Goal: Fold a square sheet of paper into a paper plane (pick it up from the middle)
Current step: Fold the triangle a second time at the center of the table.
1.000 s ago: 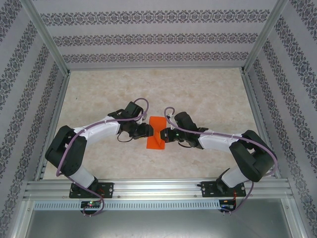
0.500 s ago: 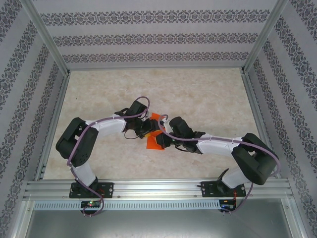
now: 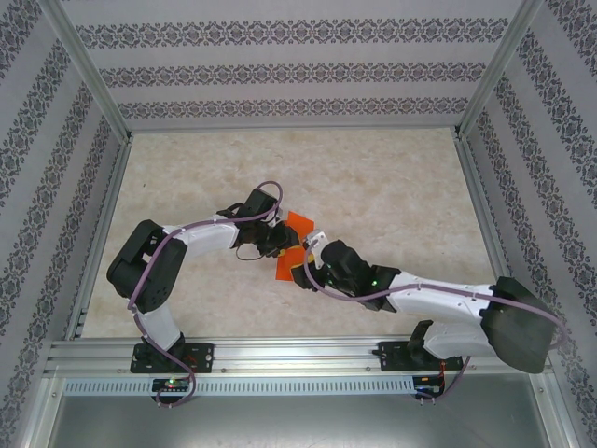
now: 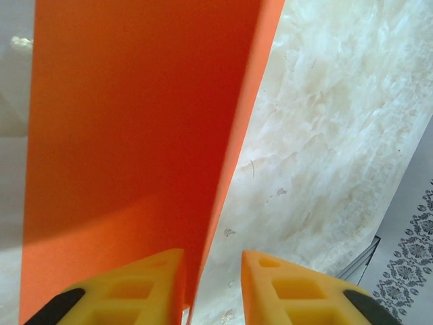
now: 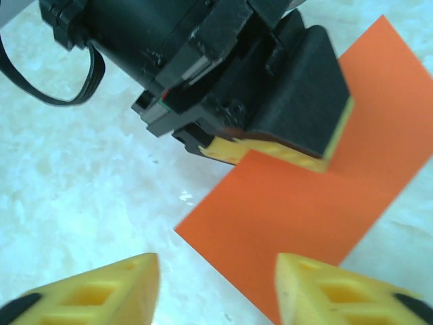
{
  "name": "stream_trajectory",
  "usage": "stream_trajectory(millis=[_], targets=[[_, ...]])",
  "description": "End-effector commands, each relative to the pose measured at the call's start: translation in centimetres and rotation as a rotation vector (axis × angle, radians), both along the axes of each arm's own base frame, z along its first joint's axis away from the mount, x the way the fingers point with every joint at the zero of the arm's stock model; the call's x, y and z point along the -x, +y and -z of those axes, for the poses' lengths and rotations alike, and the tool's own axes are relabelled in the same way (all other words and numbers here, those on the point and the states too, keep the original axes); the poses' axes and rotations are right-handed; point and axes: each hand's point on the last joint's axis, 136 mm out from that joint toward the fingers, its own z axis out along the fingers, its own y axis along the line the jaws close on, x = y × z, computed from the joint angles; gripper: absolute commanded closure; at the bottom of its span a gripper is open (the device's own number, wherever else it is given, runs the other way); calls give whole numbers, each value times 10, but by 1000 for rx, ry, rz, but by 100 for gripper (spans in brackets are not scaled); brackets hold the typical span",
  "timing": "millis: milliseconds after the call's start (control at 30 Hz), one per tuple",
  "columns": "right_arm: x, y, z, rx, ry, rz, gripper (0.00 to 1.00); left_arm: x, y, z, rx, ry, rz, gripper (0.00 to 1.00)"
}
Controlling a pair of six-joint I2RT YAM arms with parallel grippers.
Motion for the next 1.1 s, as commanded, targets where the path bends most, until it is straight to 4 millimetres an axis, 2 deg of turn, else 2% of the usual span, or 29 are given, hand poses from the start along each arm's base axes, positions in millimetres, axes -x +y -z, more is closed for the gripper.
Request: stream_trajectory(millis=[0,100,200,400,567,700,867,1000,1067], targets=[[-11,-21,1,125,-115,83,44,-6,-12,-14,38,-38,30,72],[-1,-8,0,215,-225,11,45,-7,-13,-16,39,-39,35,73],[1,6,1,278,-285,-4,44,-8,-14,-19,44,-44,39,73],[-6,35,12,378,-338,32,43,-8,-14,-19,39,-43,45,73],[-16,39,21,461,-384,124,44,-6,-13,-19,37,-43,53,73],[-17,37,26,483,-381,155,52,-5,-12,-19,30,-40,56,73],[-17,33,27,495,-383,170,66,-6,-12,-20,26,-43,55,73],[-17,29,24,492,-381,185,85,-8,-11,-23,16,-51,58,72],[-17,29,21,470,-369,186,91,-8,-8,-23,-6,-59,60,72]])
